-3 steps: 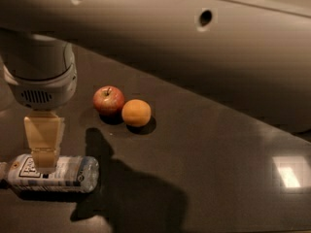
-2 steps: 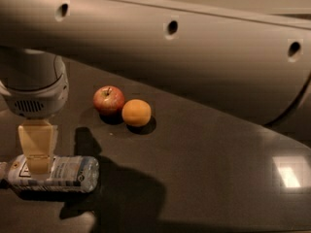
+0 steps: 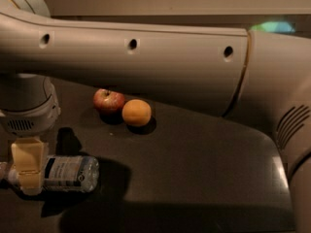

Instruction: Place blue plastic bottle upright

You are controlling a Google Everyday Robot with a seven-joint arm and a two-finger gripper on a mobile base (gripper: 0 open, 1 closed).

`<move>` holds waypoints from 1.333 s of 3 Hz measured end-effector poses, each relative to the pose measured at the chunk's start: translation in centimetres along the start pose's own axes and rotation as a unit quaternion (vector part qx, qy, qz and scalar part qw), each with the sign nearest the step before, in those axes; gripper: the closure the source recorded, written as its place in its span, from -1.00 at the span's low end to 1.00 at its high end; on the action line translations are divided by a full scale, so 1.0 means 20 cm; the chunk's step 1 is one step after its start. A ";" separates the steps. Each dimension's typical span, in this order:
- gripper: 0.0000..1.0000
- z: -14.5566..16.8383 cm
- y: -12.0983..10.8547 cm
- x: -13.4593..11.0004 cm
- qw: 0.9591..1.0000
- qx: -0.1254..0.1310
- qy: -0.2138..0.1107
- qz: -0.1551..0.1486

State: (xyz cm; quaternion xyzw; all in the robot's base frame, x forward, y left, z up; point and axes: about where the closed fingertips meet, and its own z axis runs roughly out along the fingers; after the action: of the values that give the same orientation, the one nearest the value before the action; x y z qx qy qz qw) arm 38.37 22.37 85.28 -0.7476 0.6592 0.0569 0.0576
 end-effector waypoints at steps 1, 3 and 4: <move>-1.00 0.04 0.05 -0.04 1.000 -0.009 0.001 0.000; -0.59 0.05 0.18 -0.07 1.000 -0.008 0.010 0.004; -0.13 0.06 0.20 -0.05 1.000 -0.007 0.014 0.009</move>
Offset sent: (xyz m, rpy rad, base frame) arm -0.0421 0.0161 -0.0135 -0.0343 0.0262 -0.0023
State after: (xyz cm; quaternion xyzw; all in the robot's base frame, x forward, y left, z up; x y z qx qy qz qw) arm 34.23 23.12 84.32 -0.7427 0.6663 0.0521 0.0426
